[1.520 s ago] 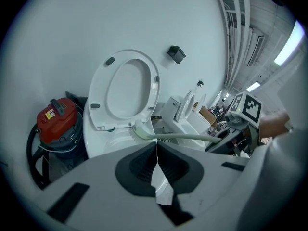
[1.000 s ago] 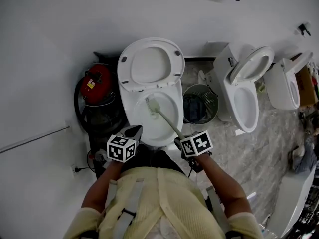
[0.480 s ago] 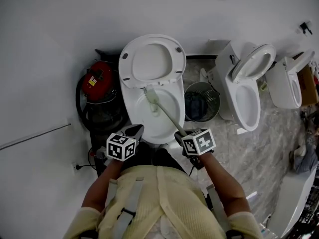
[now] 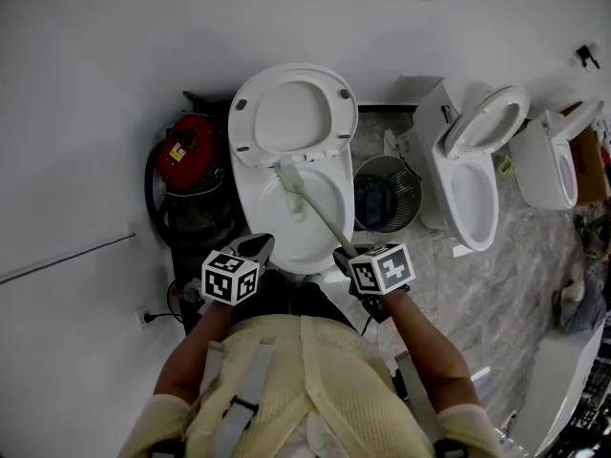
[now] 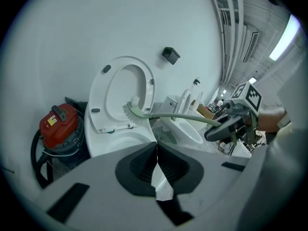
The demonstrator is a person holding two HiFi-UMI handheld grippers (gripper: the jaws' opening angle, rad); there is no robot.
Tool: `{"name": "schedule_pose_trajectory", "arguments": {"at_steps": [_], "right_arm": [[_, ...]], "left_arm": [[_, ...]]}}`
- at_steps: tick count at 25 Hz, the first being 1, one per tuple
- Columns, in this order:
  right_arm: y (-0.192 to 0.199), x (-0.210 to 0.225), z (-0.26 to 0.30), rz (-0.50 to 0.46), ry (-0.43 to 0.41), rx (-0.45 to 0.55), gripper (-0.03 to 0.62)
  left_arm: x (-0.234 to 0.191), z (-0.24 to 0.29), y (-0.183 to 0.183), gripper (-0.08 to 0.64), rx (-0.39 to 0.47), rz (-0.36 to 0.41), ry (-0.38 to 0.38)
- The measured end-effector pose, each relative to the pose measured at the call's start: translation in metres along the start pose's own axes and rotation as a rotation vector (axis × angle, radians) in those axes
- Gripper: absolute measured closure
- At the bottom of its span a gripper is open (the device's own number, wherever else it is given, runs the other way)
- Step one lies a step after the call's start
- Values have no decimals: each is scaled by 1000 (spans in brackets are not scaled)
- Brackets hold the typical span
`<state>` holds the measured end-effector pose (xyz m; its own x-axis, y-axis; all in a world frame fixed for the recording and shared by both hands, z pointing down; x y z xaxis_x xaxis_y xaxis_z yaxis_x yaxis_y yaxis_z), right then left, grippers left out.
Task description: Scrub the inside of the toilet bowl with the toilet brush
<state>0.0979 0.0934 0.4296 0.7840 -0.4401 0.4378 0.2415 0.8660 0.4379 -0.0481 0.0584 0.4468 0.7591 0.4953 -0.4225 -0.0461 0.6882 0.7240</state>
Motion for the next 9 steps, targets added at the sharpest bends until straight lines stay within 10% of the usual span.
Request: {"name": "schedule_pose_trajectory", "arguments": {"at_steps": [9], "right_arm": [[1, 0, -1, 19, 4, 12, 572]], "left_arm": [[2, 1, -3, 548, 0, 17, 6]]}}
Point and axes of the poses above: the fingertips, and each gripper's own axes: z forward along the fingers, x to its right, y out of its underside, the point moved 1 cm from there along -z, backward along the fingers, and after that the axes turned 4 degrees about x, right-handed, at the moved point
